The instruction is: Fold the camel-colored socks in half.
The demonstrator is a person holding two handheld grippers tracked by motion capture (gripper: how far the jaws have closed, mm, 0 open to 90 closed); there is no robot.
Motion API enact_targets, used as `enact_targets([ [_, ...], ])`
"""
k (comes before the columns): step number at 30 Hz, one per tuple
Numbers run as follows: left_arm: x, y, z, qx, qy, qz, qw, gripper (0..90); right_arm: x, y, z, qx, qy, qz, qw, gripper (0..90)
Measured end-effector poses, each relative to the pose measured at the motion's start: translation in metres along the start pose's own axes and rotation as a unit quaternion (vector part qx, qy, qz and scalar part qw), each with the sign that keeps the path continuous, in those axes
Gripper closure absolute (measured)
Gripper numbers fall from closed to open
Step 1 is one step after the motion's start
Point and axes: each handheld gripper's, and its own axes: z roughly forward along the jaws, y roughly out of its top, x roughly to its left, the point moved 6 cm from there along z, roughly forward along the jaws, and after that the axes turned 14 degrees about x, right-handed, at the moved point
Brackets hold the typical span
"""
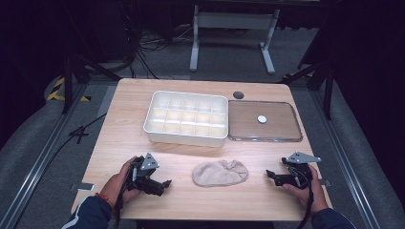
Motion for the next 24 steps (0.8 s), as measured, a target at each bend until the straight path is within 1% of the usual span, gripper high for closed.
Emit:
enact_targets([
  [3,0.0014,0.0012,0.0003,0.000,0.002,0.012,0.9999,0.0,-0.0005,0.0000,0.0002,0.001,-0.002,-0.001,1.0000,15.8],
  [4,0.0009,0.0010,0.0004,0.000,-0.001,0.009,1.0000,0.0,-0.0003,0.0001,0.0002,0.001,-0.002,0.000,1.0000,15.8],
  [8,0.0010,0.0007,0.0002,0.000,-0.002,0.011,0.9999,0.1,-0.0003,0.0000,0.0002,0.001,-0.002,0.000,1.0000,15.8],
  [13,0.0031,0.0014,0.0006,-0.001,-0.008,0.022,0.9997,0.0,-0.0002,0.0002,0.0001,0.000,-0.001,0.001,1.0000,15.8],
  [16,0.0036,0.0013,0.0005,0.000,-0.009,0.025,0.9997,0.0,-0.0003,0.0001,0.0000,0.000,-0.001,0.000,1.0000,15.8],
  [20,0.0026,0.0007,0.0004,-0.002,-0.010,0.022,0.9997,0.2,0.0000,-0.0011,-0.0013,0.005,0.005,-0.006,1.0000,16.8],
  [21,0.0032,0.0011,0.0004,-0.001,-0.007,0.023,0.9997,0.1,-0.0001,-0.0009,-0.0013,0.005,0.006,-0.006,1.0000,17.7],
  [23,0.0033,0.0015,0.0006,0.000,-0.009,0.023,0.9997,0.0,0.0000,-0.0002,-0.0023,-0.001,0.007,-0.006,1.0000,26.1],
  [24,0.0037,0.0016,0.0005,0.000,-0.008,0.025,0.9997,0.0,0.0004,0.0002,-0.0027,-0.005,0.010,-0.003,0.9999,28.2],
])
